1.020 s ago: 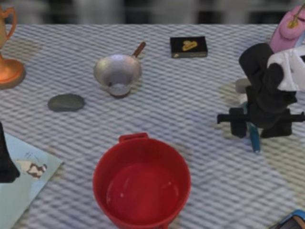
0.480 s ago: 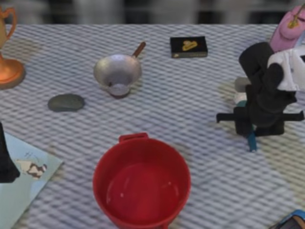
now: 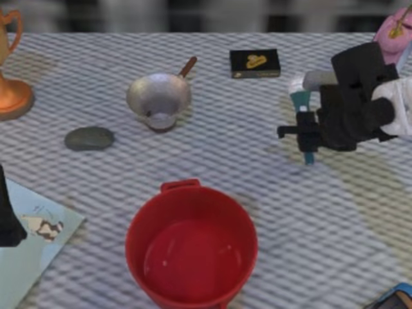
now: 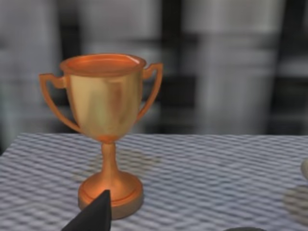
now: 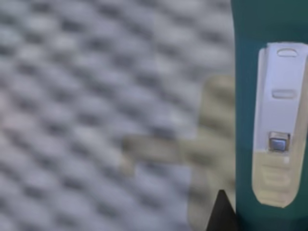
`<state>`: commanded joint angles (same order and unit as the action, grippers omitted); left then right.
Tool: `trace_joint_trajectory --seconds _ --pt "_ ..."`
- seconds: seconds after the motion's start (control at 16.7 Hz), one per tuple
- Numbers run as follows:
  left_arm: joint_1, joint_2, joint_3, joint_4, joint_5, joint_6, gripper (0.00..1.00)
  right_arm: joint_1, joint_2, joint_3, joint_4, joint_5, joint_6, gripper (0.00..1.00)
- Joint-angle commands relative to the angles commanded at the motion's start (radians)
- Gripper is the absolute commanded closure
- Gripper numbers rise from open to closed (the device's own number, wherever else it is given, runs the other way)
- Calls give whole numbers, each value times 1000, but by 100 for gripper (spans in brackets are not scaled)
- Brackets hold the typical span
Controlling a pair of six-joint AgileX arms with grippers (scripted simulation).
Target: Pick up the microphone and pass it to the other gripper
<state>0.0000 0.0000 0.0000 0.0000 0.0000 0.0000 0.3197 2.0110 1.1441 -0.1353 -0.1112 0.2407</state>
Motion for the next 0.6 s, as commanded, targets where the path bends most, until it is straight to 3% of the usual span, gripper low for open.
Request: trace_joint_trajectory --seconds 0.36,0.6 --pt "0 0 0 0 0 0 0 -7 -120 -171 605 -191 -113 100" --pt "0 0 0 0 0 0 0 -12 -219 -264 898 -296 -181 100"
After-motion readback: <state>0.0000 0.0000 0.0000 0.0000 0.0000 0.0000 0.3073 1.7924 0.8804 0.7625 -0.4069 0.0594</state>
